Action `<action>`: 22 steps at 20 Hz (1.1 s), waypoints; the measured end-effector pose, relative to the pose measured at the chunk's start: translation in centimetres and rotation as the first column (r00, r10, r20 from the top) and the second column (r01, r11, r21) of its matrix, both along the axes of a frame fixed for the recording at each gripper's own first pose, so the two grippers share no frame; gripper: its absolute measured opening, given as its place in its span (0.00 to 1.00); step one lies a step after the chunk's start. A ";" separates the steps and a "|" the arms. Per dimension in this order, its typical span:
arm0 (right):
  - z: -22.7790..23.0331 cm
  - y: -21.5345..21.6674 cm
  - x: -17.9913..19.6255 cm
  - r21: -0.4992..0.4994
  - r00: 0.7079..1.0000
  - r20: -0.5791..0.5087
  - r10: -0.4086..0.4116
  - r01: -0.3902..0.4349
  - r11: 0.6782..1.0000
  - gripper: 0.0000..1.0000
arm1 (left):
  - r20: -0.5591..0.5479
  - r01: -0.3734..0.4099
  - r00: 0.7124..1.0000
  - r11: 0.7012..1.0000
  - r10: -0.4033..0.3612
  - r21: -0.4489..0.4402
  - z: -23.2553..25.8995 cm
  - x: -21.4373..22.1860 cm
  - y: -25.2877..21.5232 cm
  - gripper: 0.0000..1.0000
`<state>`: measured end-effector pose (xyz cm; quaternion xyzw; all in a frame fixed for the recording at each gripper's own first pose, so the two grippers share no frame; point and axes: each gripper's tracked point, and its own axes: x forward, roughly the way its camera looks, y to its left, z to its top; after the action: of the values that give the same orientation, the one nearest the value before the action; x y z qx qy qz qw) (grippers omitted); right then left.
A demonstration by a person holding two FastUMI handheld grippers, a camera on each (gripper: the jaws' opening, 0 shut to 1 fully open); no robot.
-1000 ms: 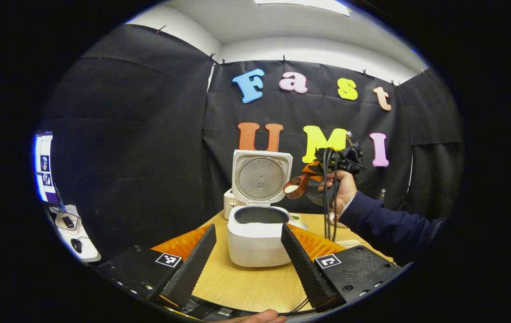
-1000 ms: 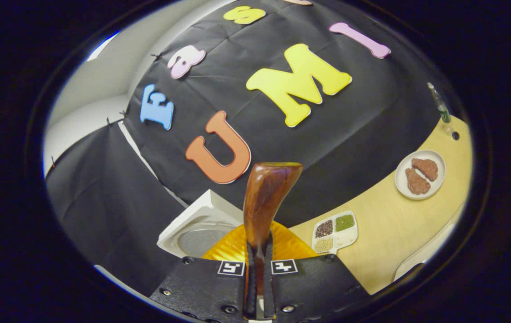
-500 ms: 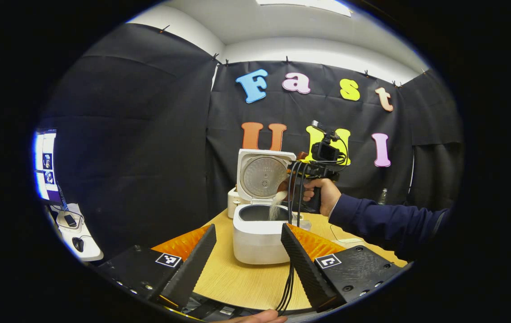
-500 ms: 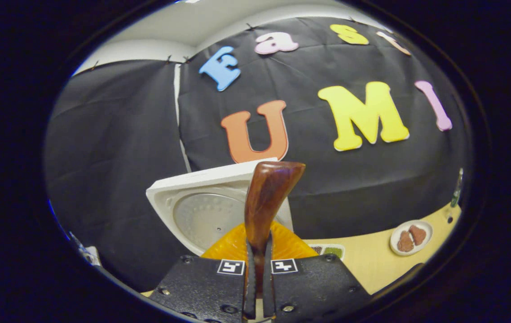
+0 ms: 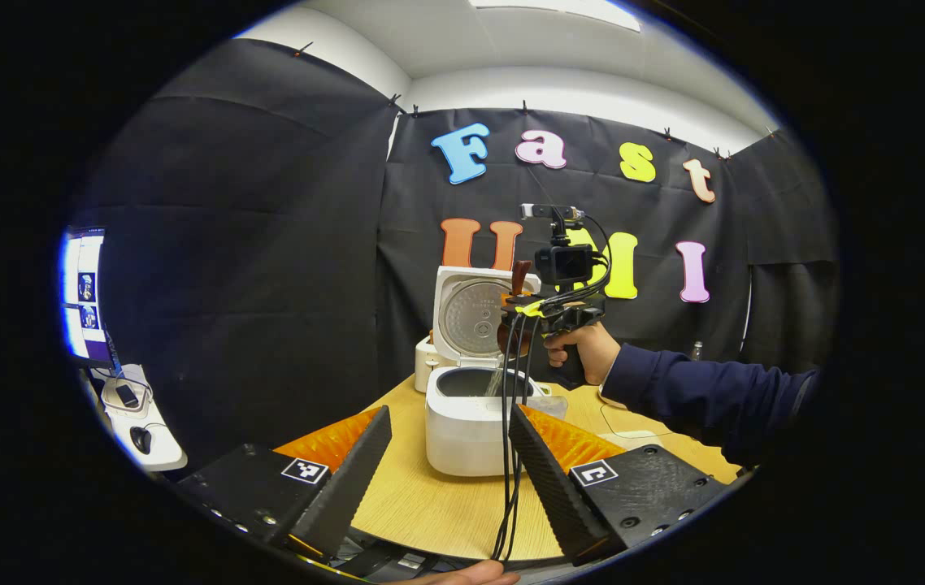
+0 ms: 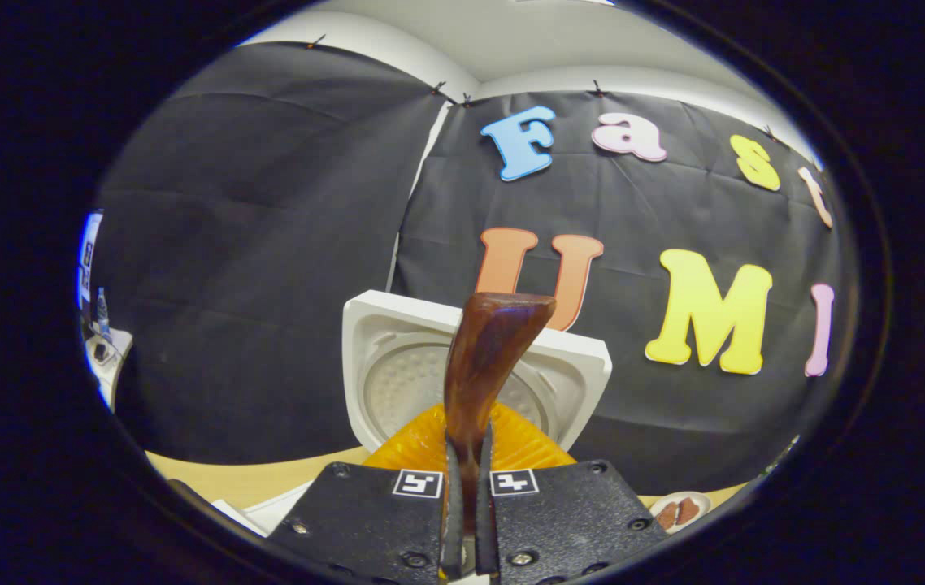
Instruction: Close the left gripper, press the button to open the rice cooker; take a wooden spoon from the chopstick holder with the right hand, scoop a spoonful of rice and pour it into the rice cooker, then put the wooden spoon back into the chopstick holder.
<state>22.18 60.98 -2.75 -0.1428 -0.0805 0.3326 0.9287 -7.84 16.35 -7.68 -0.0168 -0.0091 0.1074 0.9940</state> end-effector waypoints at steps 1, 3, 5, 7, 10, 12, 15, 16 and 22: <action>0.1 -0.1 -0.1 -0.005 1.000 0.015 -0.004 0.004 1.000 0.08 | -0.001 0.001 1.000 1.000 -0.001 -0.002 0.0 0.0 -0.2 0.93; 0.5 -1.1 -0.3 0.021 1.000 0.013 -0.013 0.013 1.000 0.08 | -0.005 0.012 1.000 1.000 -0.012 0.000 0.0 0.5 -0.8 0.93; 0.6 -2.5 -0.2 0.061 0.999 -0.031 -0.012 0.014 0.998 0.08 | -0.010 0.018 1.000 1.000 -0.018 0.007 0.2 0.8 -1.3 0.93; 1.3 -4.7 0.1 0.102 0.997 -0.072 -0.006 0.014 0.995 0.07 | -0.007 0.020 1.000 1.000 -0.020 0.019 0.3 1.1 -1.9 0.92; 2.7 -9.5 0.3 0.142 0.997 -0.072 -0.028 0.038 0.989 0.08 | -0.007 0.034 0.999 0.999 -0.034 0.033 0.3 2.2 -3.0 0.93; 3.0 -13.2 1.0 0.163 0.995 -0.079 -0.057 0.069 0.984 0.08 | -0.006 0.045 0.999 0.998 -0.045 0.034 0.2 3.2 -3.7 0.92; 3.0 -19.3 1.4 0.171 0.990 -0.094 -0.106 0.121 0.978 0.08 | 0.000 0.072 0.997 0.997 -0.072 0.034 0.4 4.8 -5.2 0.93; 2.8 -21.5 1.3 0.179 0.987 -0.107 -0.119 0.137 0.974 0.06 | 0.000 0.083 0.997 0.996 -0.083 0.040 0.5 5.4 -6.0 0.93; 3.0 -34.3 1.1 0.209 0.959 -0.138 -0.248 0.273 0.939 0.08 | 0.023 0.073 0.997 0.993 -0.075 0.090 2.5 8.0 -7.3 0.93</action>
<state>23.26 26.68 0.24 -0.0270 -0.0470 0.2024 0.9778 0.20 9.02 -5.17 0.0258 -0.0264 0.0697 0.9969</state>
